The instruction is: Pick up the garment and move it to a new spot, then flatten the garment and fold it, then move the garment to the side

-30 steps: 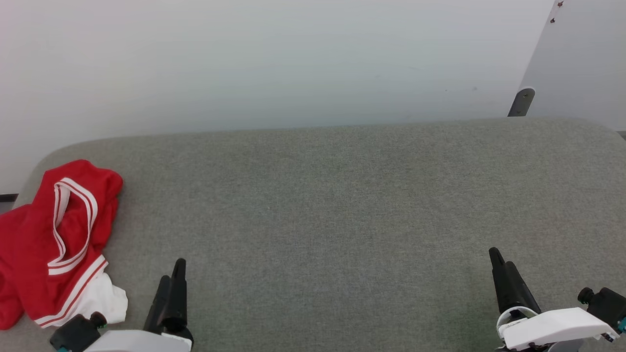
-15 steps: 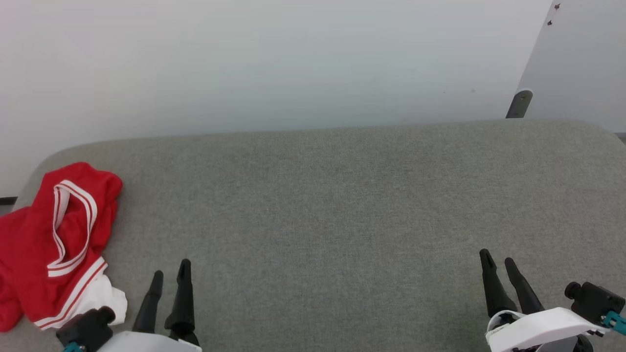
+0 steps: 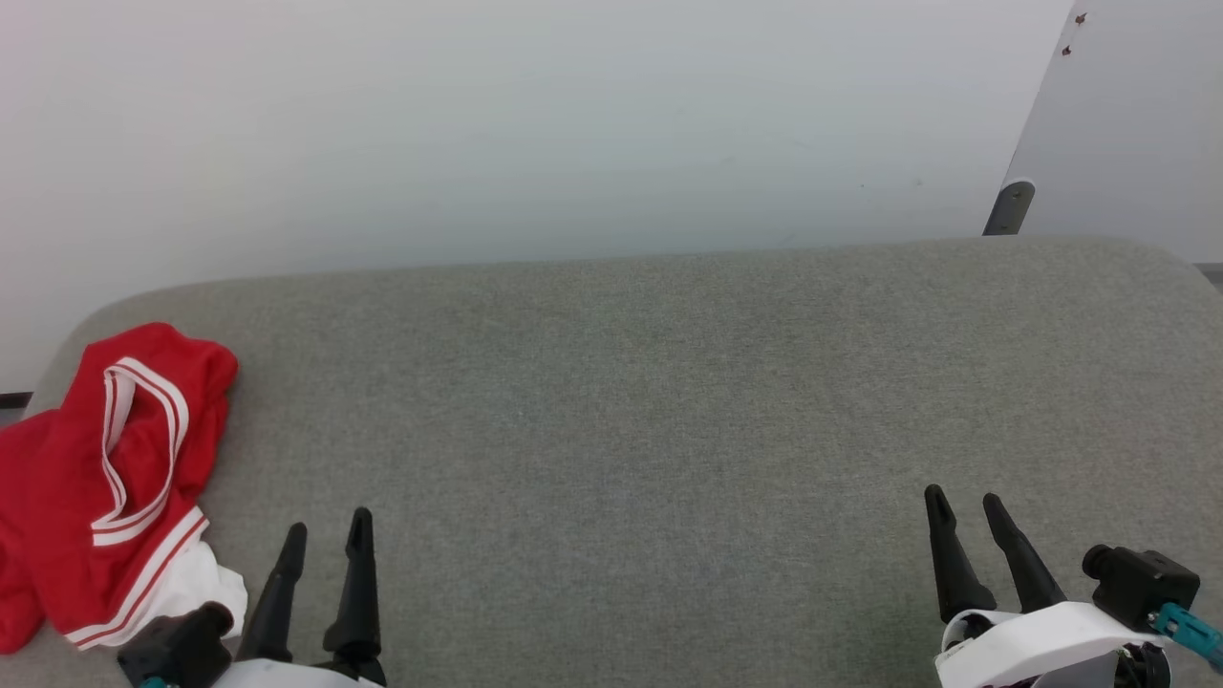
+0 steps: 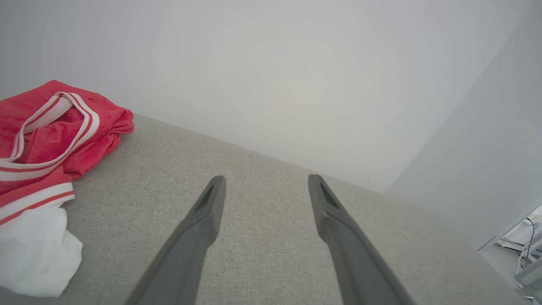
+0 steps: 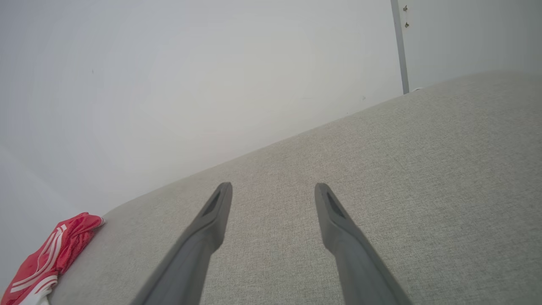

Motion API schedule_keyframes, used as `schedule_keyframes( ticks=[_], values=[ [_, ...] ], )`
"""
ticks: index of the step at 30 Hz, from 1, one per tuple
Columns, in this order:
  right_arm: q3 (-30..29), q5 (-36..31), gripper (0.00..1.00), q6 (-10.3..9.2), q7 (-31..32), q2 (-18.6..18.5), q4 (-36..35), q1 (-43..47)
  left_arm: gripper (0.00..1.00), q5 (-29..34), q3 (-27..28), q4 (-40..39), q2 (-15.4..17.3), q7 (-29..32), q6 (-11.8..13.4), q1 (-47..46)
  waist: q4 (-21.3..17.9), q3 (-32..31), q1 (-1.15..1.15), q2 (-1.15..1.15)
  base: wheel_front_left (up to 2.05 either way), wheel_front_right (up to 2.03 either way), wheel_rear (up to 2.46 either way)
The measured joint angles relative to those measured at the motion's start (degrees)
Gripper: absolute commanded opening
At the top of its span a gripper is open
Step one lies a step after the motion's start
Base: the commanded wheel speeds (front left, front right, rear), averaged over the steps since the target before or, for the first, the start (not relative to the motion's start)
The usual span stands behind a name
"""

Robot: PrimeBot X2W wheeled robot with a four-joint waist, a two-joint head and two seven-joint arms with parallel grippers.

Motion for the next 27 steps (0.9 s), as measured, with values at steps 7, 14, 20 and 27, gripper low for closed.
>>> schedule_keyframes(
  ticks=[7,14,20,27],
  values=[
    [0.30,-3.93,1.00,0.00,-0.71,0.16,-0.33,0.01,1.00,4.04,0.52,-0.33,-0.11,-1.03,-0.54,0.37,-0.13,-0.20,0.00,0.00,0.00,0.00,0.00],
    [0.48,-7.76,1.00,0.00,-1.53,0.15,-0.42,0.01,1.00,7.78,0.82,-0.71,-0.25,-1.77,-0.97,0.85,-0.36,-0.37,0.00,0.00,0.00,0.00,0.00],
    [0.60,-10.93,1.00,0.00,-2.16,0.16,-0.76,0.01,1.00,10.53,1.00,-1.02,-0.38,-2.52,-1.37,1.15,-0.56,-0.48,0.00,0.00,0.00,0.00,0.00],
    [0.42,-14.35,1.00,0.01,-2.80,0.16,-0.92,0.01,1.00,13.59,1.22,-1.37,-0.49,-3.31,-1.52,1.46,-0.78,-0.66,0.00,0.00,0.00,0.00,0.00]
  ],
)
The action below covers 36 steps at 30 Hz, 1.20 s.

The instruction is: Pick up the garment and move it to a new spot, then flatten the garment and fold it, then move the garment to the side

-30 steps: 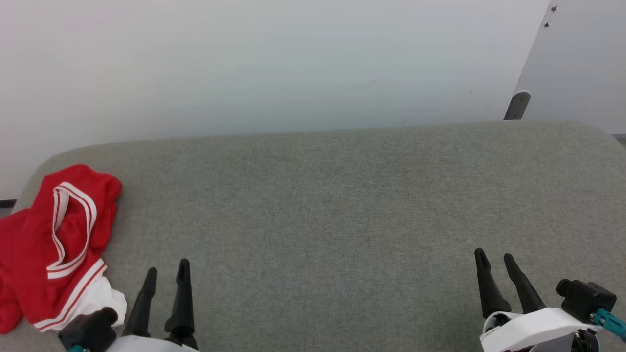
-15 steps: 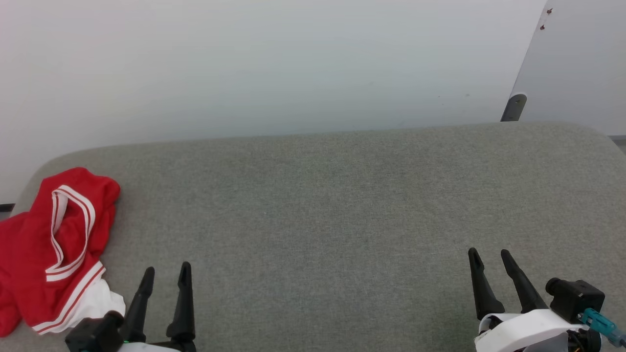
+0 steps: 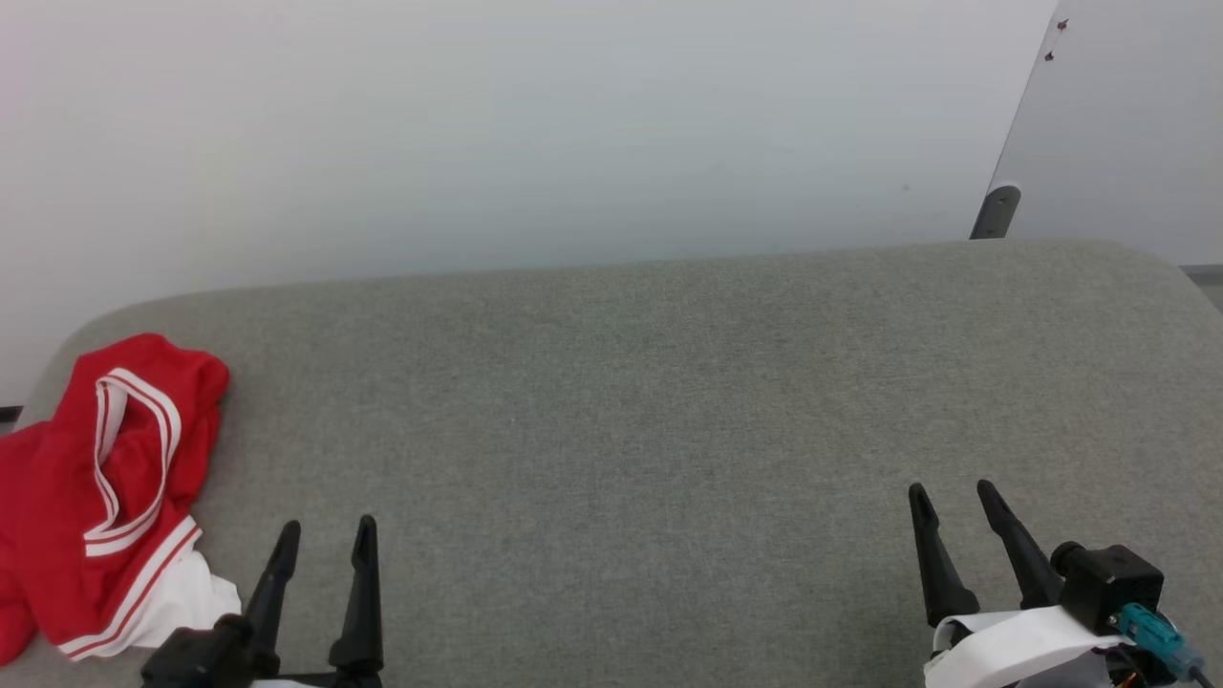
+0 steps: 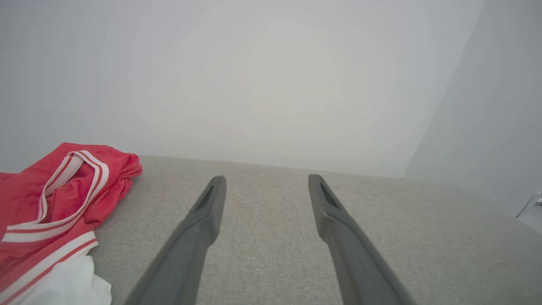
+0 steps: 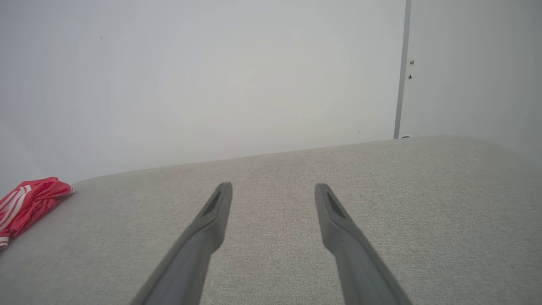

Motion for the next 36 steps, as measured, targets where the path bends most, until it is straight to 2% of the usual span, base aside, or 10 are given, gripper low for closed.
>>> schedule_keyframes(
  ticks=[17,30,36],
  values=[
    [-0.74,-8.95,1.00,0.00,-1.88,0.24,-0.38,0.00,1.00,6.60,0.65,-1.03,-0.18,-1.77,-0.46,1.20,-0.66,-0.41,0.00,0.00,0.00,0.00,0.00],
    [-1.32,-9.13,1.00,0.00,-1.87,0.43,-0.26,0.01,1.00,6.76,1.09,-0.87,-0.58,-1.88,-0.70,1.22,-0.65,-0.51,0.00,0.00,0.00,0.00,0.00],
    [-1.40,-9.11,1.00,0.00,-1.65,0.47,-0.22,0.08,1.00,5.99,2.11,0.71,-0.99,-1.88,-0.30,1.05,0.79,-0.87,0.00,0.00,0.00,0.00,0.00]
  ],
)
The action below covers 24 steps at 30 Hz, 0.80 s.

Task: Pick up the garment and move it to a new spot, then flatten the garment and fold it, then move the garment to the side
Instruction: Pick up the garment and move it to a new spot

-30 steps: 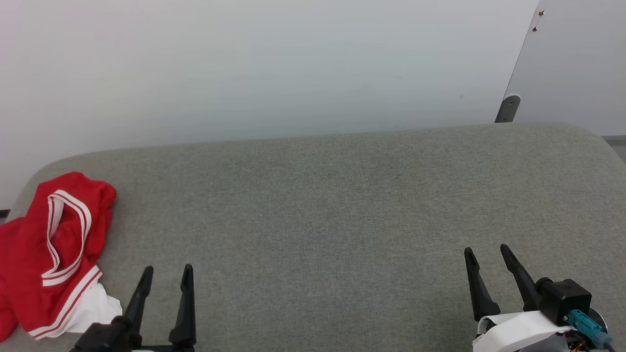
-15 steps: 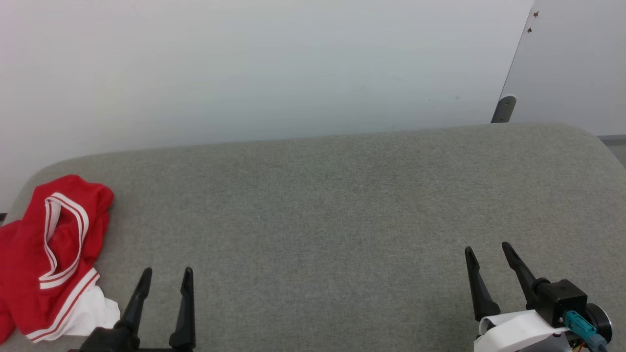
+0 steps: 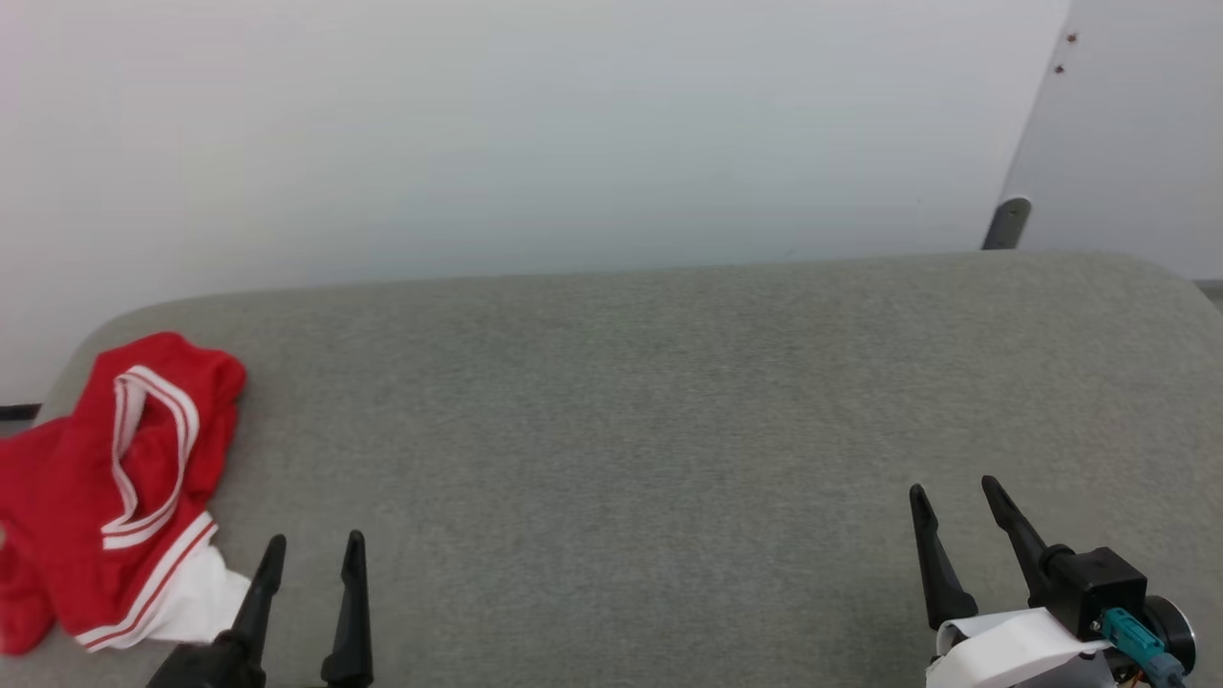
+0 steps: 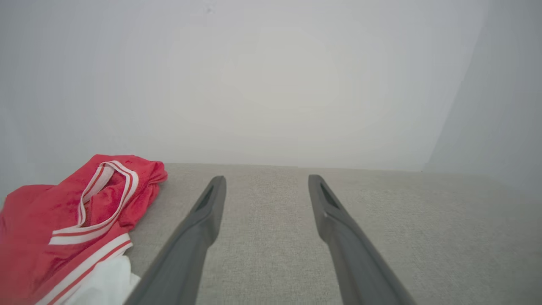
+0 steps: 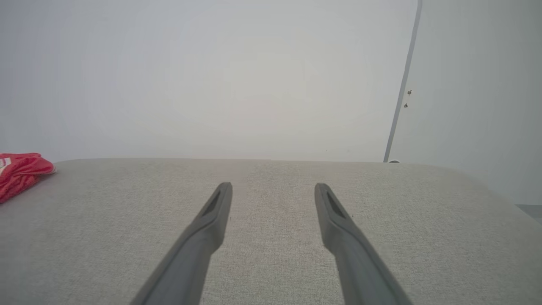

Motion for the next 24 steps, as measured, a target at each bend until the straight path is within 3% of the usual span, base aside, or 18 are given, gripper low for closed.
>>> schedule_keyframes(
  ticks=[8,24],
  values=[
    [1.37,0.63,1.00,0.00,0.27,0.05,0.55,0.71,1.00,0.05,1.01,2.09,1.13,1.02,1.67,-1.31,5.08,-0.95,0.00,0.00,0.00,0.00,0.00],
    [6.79,3.71,1.00,0.01,0.02,0.10,2.87,-0.13,1.00,-0.27,2.42,0.74,3.47,4.04,3.50,-1.03,19.86,-3.80,0.00,0.00,0.00,0.00,0.00]
  ],
)
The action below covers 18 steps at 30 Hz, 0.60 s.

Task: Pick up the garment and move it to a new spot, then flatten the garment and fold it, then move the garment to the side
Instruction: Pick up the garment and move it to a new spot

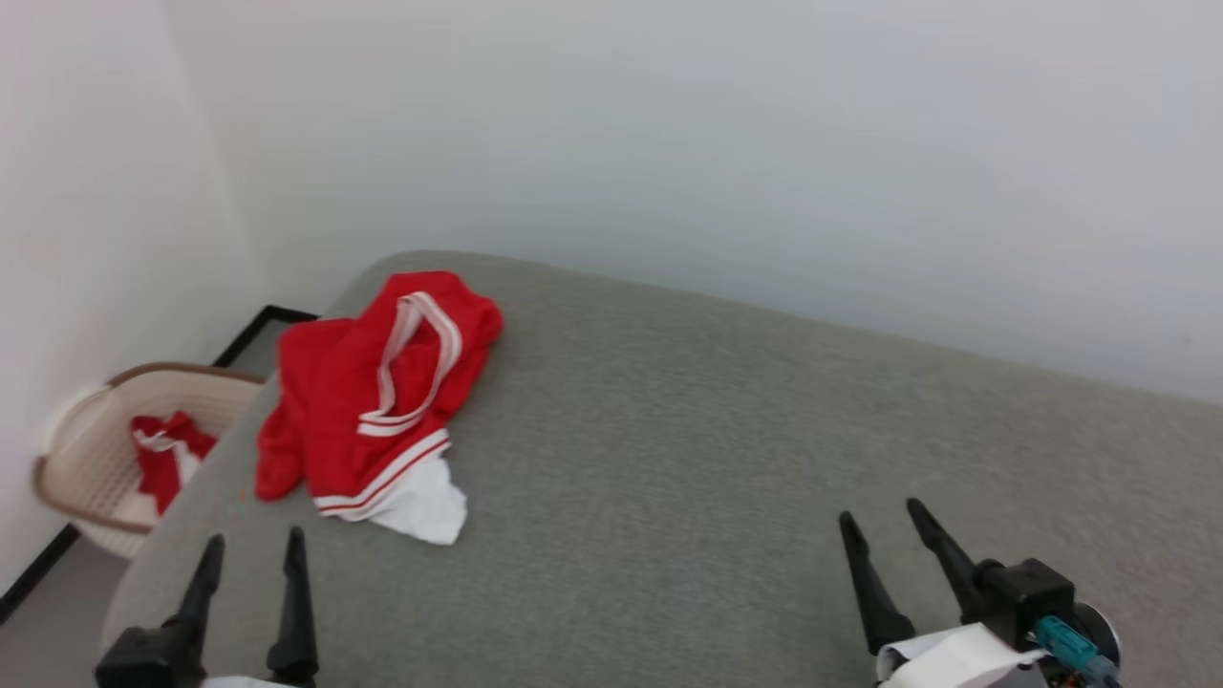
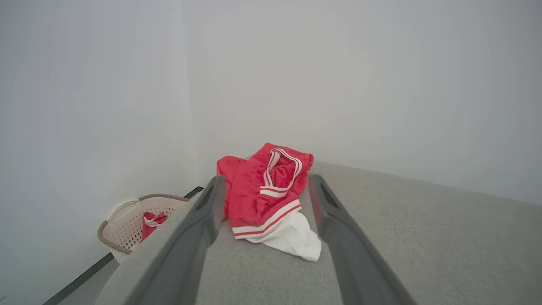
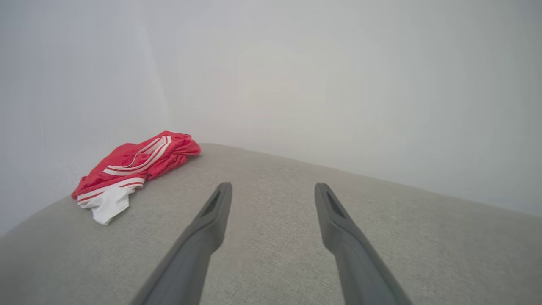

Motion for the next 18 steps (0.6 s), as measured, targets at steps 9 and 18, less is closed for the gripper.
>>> schedule_keyframes(
  ticks=[9,18],
  values=[
    [2.34,0.51,1.00,0.01,-0.01,0.09,1.58,-2.88,1.00,-1.42,1.09,-1.37,-0.56,-0.29,1.47,0.68,4.75,0.09,0.00,0.00,0.00,0.00,0.00],
    [2.15,0.76,1.00,0.01,0.22,-0.43,2.13,-3.50,1.00,-4.17,-0.02,-1.66,-0.44,3.14,0.26,-3.67,6.32,1.91,0.00,0.00,0.00,0.00,0.00]
  ],
)
